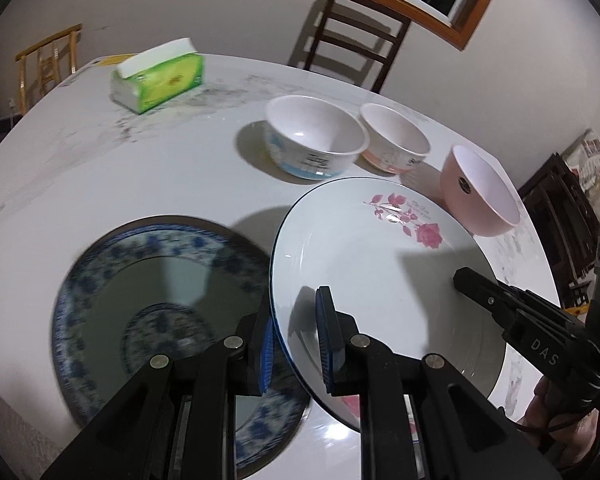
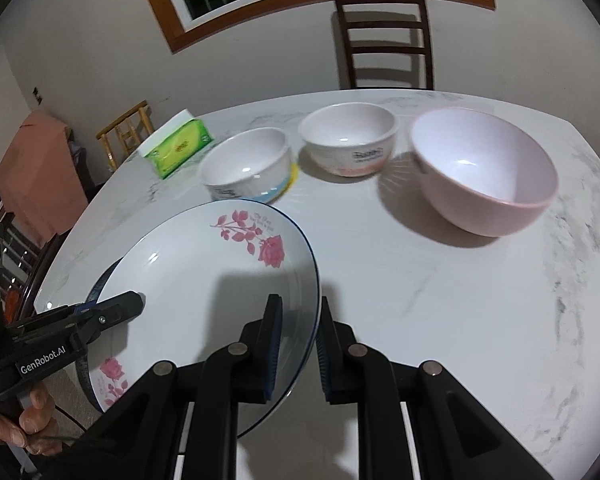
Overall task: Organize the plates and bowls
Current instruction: 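Lift the white plate with the left tool toward the stacked blue plates, then lower the white pink-flower plate onto the blue plates and open the left tool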
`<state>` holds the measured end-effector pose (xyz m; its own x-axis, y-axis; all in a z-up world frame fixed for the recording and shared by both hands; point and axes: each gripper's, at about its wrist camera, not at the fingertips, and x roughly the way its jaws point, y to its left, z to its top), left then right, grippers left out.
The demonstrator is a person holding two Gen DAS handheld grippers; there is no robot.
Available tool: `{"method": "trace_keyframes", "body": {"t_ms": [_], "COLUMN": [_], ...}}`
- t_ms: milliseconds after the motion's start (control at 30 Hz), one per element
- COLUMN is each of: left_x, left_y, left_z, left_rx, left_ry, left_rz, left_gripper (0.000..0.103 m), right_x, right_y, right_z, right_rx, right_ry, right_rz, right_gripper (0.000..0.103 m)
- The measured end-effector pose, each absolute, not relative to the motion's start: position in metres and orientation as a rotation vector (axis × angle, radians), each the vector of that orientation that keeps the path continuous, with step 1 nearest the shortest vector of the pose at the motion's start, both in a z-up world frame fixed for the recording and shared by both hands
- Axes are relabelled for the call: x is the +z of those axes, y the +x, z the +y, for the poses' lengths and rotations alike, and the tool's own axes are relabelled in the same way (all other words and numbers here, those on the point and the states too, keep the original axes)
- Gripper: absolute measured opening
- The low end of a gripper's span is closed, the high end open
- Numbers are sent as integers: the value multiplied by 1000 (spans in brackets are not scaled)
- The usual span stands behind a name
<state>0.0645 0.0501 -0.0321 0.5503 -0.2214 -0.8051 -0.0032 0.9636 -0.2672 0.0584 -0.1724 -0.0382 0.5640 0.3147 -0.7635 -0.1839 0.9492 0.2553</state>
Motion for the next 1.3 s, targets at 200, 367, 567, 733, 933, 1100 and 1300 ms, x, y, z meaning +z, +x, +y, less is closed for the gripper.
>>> {"method": "trace_keyframes", "body": {"t_ms": [200, 367, 567, 733, 933, 1100, 1300], "left_x": [-31, -36, -44, -52, -60, -66, -71], "left_y": [49, 36, 24, 18, 15, 17, 19], "left_z": [84, 113, 139, 152, 165, 172, 180], "left_rx": [-73, -21, 22, 43, 66, 76, 77], "left_ry": [-269, -296, -327, -346, -371, -381, -406], "left_rz": [982, 991, 1002, 1017, 1033, 1048, 1064], "left_gripper": [15, 15, 15, 15, 15, 15, 15], "right_x": [-38, -43, -51, -58, -66, -72, -76], "right_y": [56, 53, 50, 53, 56, 57, 59], "right_z": [-136, -105, -74, -56, -41, -33, -26], "right_rx": [354, 401, 435, 451, 465, 471, 483], "right_ry": [134, 117, 100, 90, 75, 68, 52], "right_rz": [942, 957, 981, 1003, 1026, 1042, 1053], "right_gripper": [17, 17, 17, 16, 16, 16, 16]}}
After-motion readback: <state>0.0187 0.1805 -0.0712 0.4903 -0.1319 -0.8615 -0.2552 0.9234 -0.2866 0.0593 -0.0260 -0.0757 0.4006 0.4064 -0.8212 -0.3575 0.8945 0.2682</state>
